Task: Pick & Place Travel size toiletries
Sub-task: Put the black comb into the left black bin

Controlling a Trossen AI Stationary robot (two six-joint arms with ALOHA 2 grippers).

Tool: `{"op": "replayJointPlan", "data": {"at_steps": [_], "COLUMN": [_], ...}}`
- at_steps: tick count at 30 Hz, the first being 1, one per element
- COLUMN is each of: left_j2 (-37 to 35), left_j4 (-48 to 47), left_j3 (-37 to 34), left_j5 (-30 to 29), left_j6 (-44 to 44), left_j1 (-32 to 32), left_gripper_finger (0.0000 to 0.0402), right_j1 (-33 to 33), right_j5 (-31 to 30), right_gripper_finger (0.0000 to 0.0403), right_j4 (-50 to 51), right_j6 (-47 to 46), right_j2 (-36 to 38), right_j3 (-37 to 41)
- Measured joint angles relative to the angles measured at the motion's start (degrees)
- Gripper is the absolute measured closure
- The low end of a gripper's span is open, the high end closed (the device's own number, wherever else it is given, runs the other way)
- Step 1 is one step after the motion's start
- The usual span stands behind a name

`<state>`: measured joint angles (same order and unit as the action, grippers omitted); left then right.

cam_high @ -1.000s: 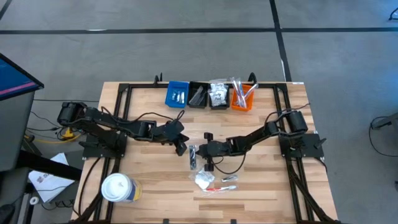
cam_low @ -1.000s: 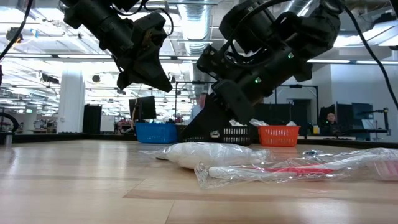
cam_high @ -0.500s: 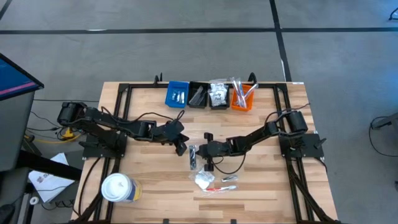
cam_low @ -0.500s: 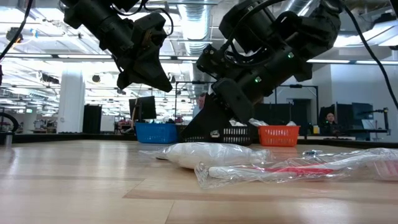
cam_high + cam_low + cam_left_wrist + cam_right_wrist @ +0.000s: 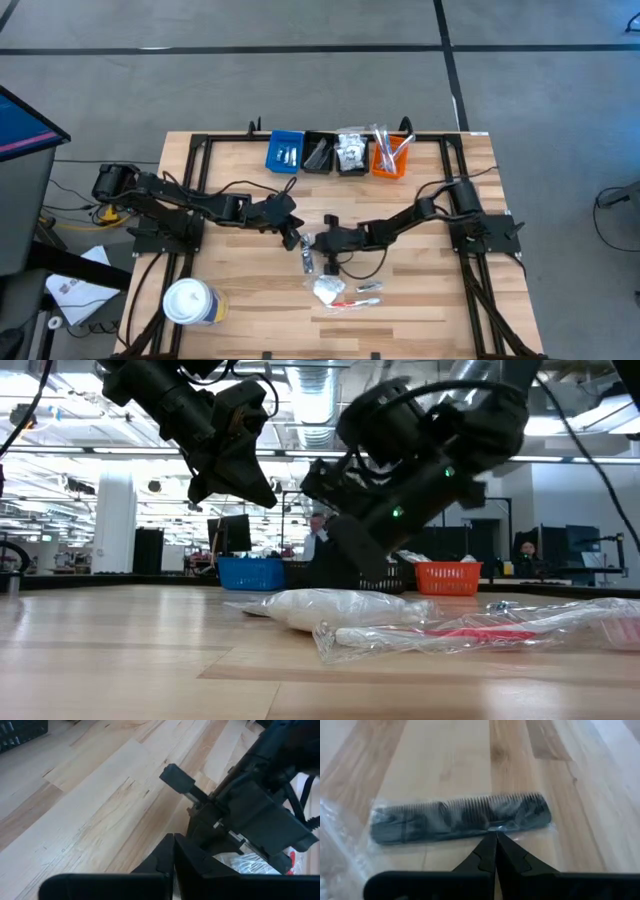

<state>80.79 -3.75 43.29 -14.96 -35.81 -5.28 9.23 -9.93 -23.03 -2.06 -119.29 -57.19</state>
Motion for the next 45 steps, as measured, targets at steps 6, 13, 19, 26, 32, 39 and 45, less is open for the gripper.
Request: {"op": "replayJointPlan", "data": {"at_steps": [6, 13, 19, 26, 32, 39, 45], "left_j2": [0.0, 0.0, 1.1, 7.6, 17.4, 17.7, 17.8], "left_j4": [-0.2, -0.8, -3.0, -5.3, 2.1, 4.3, 5.3], "left_j3": [0.0, 0.0, 0.0, 0.0, 0.0, 0.2, 0.3], "left_j5": [0.1, 1.9, 9.2, 10.6, 7.4, 9.5, 7.1], "left_j6": [0.0, -2.6, -8.5, -8.2, -30.5, -39.8, -46.1], "left_j1": [0.0, 0.0, -1.8, -6.9, -9.6, -8.8, -9.5], "left_gripper_finger": [0.04, 0.04, 0.04, 0.04, 0.0395, 0.0311, 0.0184], "right_j1": [-0.5, -2.1, -1.6, -1.4, -1.6, -1.2, -1.1], "right_j5": [0.7, 2.1, 1.4, 1.0, 1.2, 0.9, 0.9], "right_gripper_finger": [0.0403, 0.0403, 0.0403, 0.0403, 0.0403, 0.0403, 0.0403], "right_j4": [3.8, 6.9, 6.8, 8.0, 8.4, 8.5, 8.6], "right_j6": [-0.6, -3.1, -2.9, -3.0, -3.0, -3.1, -3.1], "right_j2": [-0.9, -1.3, -1.0, -1.0, -1.0, -1.0, -1.0], "right_j3": [-2.3, -2.5, -2.4, -2.9, -3.0, -3.0, -3.0]}}
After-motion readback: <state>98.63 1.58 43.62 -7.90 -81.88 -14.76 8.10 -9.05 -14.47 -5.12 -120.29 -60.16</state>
